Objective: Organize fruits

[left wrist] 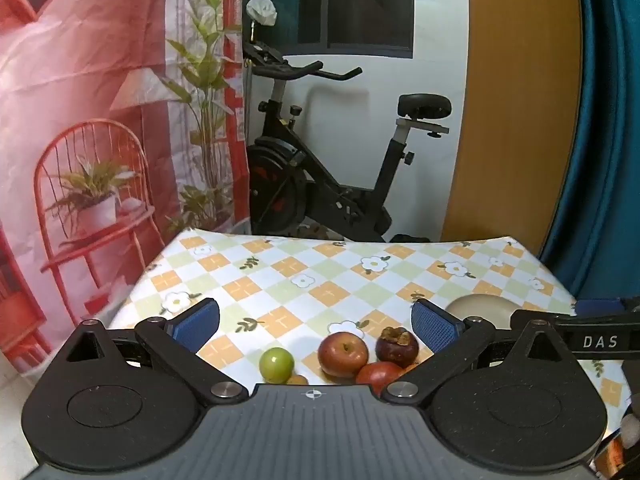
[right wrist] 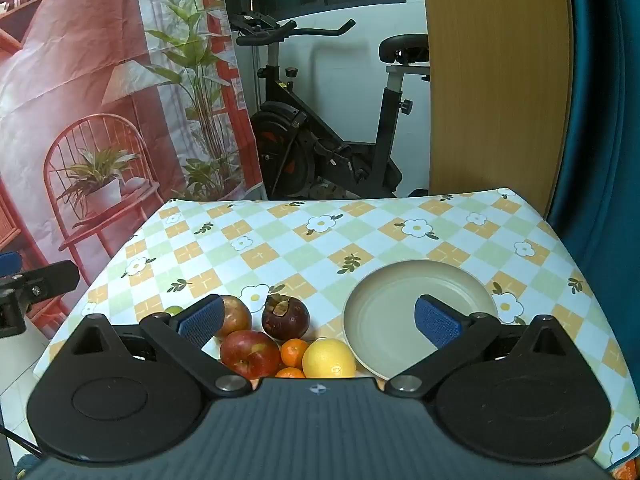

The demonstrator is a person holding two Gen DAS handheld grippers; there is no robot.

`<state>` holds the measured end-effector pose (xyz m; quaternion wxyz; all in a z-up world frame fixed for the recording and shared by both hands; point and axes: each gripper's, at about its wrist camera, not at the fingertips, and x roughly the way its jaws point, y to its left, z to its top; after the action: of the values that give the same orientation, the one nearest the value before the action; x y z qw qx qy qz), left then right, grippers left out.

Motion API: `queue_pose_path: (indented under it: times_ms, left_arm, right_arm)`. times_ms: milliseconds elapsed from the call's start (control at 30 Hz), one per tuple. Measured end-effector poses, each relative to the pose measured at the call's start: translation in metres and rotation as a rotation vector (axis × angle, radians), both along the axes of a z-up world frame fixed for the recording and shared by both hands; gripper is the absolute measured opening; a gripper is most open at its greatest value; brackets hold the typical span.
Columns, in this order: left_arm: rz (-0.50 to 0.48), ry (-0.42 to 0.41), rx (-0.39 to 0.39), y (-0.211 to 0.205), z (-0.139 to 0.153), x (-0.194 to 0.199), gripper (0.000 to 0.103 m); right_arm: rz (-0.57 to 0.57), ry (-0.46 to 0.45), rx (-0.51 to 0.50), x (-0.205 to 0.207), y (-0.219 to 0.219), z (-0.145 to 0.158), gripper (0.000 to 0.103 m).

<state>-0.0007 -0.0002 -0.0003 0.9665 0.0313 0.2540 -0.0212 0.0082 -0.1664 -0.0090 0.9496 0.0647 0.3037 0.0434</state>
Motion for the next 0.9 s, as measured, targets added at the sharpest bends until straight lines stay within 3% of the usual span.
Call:
queue_pose_path:
  times_ms: [900]
  left_arm:
    - [-0.002, -0.04, 0.012, 0.0041, 0.0013, -0.0034, 0.103]
  right_arm:
    - [0.004, 0.001, 0.007, -0.0009, 0.0019, 0.0006, 0.103]
